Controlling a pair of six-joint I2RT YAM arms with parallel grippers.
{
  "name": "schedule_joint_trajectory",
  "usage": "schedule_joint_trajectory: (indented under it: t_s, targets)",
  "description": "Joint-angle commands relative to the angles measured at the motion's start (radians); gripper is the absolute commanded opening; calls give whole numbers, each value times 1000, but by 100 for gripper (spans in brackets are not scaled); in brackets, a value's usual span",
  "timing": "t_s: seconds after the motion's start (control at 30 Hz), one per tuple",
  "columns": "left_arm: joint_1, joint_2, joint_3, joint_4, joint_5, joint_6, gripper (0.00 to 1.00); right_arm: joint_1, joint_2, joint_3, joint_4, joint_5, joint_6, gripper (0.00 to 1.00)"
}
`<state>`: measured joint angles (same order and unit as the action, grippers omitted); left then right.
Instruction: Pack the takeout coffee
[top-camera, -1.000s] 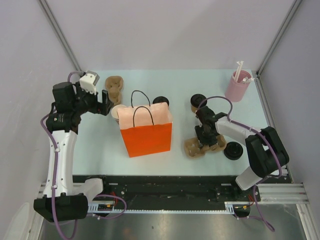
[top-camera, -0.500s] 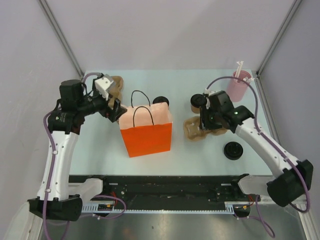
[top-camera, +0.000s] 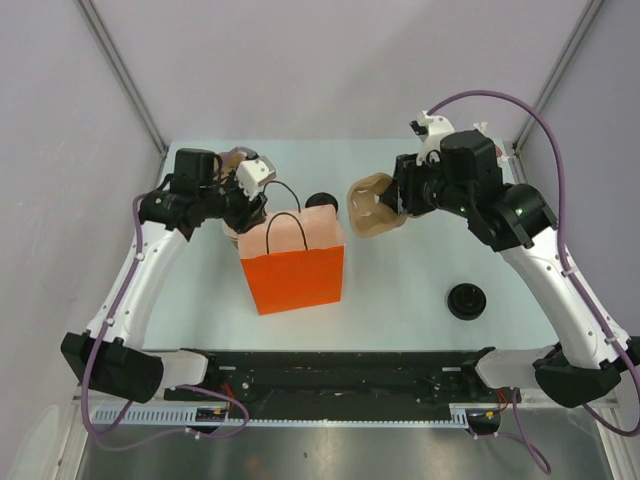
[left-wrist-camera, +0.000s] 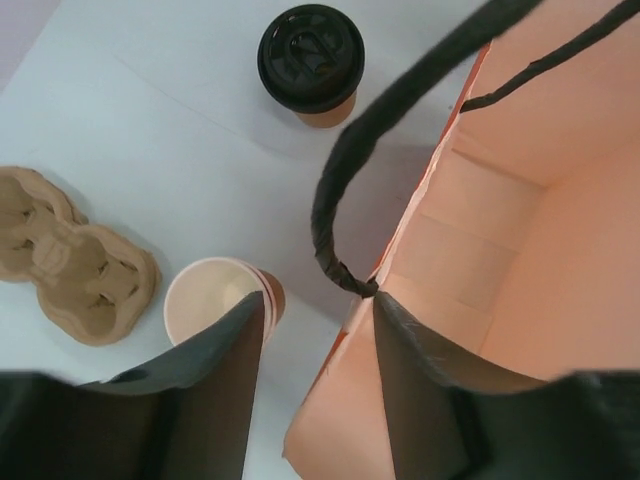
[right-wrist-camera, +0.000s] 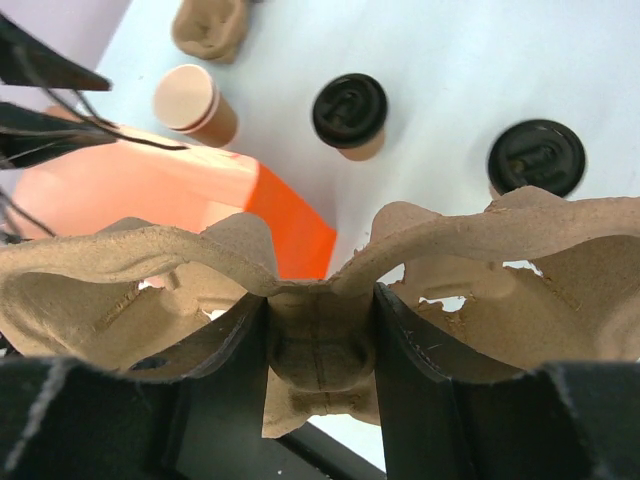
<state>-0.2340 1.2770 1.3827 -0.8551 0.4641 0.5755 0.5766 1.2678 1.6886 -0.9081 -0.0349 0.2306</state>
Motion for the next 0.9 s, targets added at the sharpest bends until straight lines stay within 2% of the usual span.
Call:
schedule_joint_trajectory:
  t_s: [0.0,0.1,0.2,0.3,0.43,0.57,0.73,0.87]
  targets:
    - [-16,-25,23,1,37,20,38,64,51,127,-34,-17,-11,6]
    - [-39,-68,-5,2,62,-22,15,124,83,190,-28,-7,-4,5]
    - [-85,-113,-37,2,61,-84,0,192,119,235,-9,15,19,1]
    - [-169,-139,-39,5,-68,-187,0,273,192,324,-14,29,26,0]
    - [-274,-145,-24,34,-368,-327,0,319,237,402,-6,64,30,0]
    - [-294,-145,-22,56,-371,-538,0,321,228,373,50,46,-26,0]
    - [-292,-153,-79,57,-355,-768,0,250,265,393,46,-147,-82,0]
    - [-291,-146,-94,59,-381,-931,0,212,300,451,16,-175,-131,0]
